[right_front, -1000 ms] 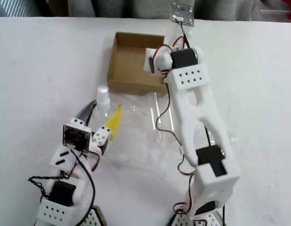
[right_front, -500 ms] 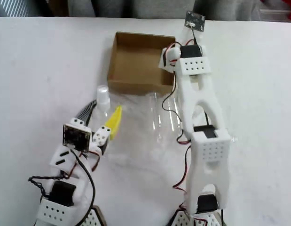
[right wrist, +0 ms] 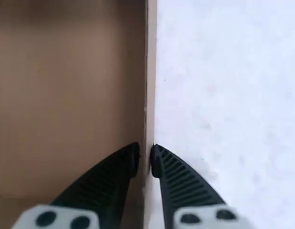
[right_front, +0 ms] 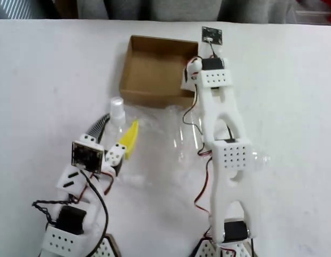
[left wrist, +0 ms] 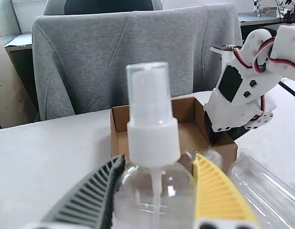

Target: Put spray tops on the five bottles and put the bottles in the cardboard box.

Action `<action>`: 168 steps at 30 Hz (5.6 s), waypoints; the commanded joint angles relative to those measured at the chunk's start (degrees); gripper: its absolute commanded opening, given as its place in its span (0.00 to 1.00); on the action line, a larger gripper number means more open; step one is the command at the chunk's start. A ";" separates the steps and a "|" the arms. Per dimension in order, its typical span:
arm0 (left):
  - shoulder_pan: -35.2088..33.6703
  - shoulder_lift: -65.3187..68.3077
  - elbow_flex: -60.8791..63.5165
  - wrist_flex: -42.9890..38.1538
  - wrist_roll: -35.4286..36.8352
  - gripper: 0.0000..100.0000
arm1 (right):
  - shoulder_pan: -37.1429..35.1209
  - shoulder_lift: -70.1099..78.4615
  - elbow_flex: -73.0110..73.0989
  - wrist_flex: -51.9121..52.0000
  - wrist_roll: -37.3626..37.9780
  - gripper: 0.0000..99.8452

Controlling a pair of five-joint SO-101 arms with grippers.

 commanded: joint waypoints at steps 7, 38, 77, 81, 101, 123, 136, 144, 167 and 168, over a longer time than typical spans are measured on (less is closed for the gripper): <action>-0.04 -0.92 -0.53 -0.53 -0.53 0.08 | -0.13 -1.19 -10.29 13.49 17.85 0.02; -0.04 -0.92 -0.53 -0.53 -0.53 0.08 | 4.00 -0.84 -12.57 23.96 45.54 0.02; -0.13 -0.92 0.09 -2.02 -0.53 0.08 | 4.00 -11.47 2.11 24.31 45.98 0.26; -1.36 -0.92 0.09 -2.37 -0.53 0.08 | 4.09 -15.60 4.04 24.31 43.87 0.26; -1.19 -0.92 -0.35 -17.67 0.00 0.08 | 17.27 -56.13 58.02 18.42 43.78 0.26; 3.91 9.10 -18.37 -25.41 -0.09 0.08 | 43.47 -80.92 109.01 -4.53 43.78 0.26; 3.47 56.84 -43.60 -42.11 -0.09 0.08 | 57.19 -86.64 121.93 -12.97 49.93 0.26; 1.45 79.96 -45.98 -61.71 -0.09 0.08 | 57.01 -86.20 122.02 -13.14 50.11 0.26; -0.75 133.41 -72.09 -88.62 0.00 0.08 | 57.01 -86.73 122.99 -14.29 52.92 0.26; -0.84 134.64 -73.05 -88.62 0.00 0.08 | 57.01 -86.73 122.99 -14.29 52.92 0.26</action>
